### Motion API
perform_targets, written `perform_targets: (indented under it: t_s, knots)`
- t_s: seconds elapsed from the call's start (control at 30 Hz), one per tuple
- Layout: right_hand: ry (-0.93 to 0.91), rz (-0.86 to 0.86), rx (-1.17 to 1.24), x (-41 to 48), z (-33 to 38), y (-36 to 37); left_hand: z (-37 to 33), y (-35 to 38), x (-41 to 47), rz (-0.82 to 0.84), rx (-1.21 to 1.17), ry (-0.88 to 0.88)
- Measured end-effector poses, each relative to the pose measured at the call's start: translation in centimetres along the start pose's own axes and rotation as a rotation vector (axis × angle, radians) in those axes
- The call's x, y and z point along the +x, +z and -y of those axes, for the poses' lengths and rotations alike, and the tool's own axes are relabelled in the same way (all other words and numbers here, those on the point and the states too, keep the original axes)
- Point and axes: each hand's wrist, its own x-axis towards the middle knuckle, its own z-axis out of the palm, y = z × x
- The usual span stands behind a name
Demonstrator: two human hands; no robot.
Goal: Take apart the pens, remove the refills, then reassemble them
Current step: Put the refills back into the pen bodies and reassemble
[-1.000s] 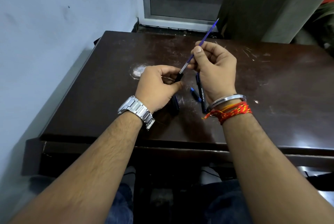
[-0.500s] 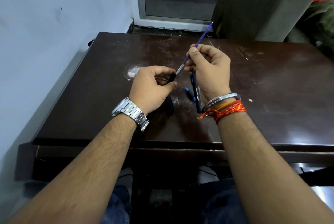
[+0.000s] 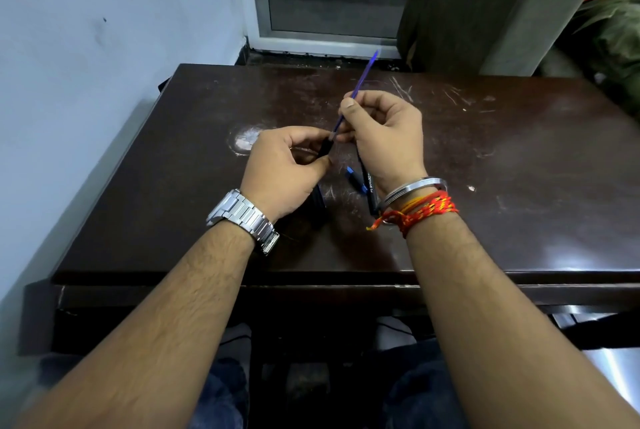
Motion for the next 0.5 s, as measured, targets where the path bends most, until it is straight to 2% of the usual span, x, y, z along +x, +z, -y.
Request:
perform_targets:
  t_s: [0.17,0.33,0.43,0.5]
  knots:
    - [0.058,0.139,-0.097,-0.6,0.3,0.2,0.2,0.0,0.0,-0.026,-0.064,-0.014]
    - [0.077,0.049,-0.184,0.0,-0.1,-0.5,0.1,-0.1,0.2,-0.1,-0.13,-0.048]
    - [0.093,0.0,-0.475,0.4,-0.6,-1.1,0.2,-0.3,0.3,-0.117,-0.124,-0.07]
    - [0.085,0.085,-0.706,0.4,-0.9,-1.5,0.2,-0.4,0.4,-0.125,-0.137,-0.073]
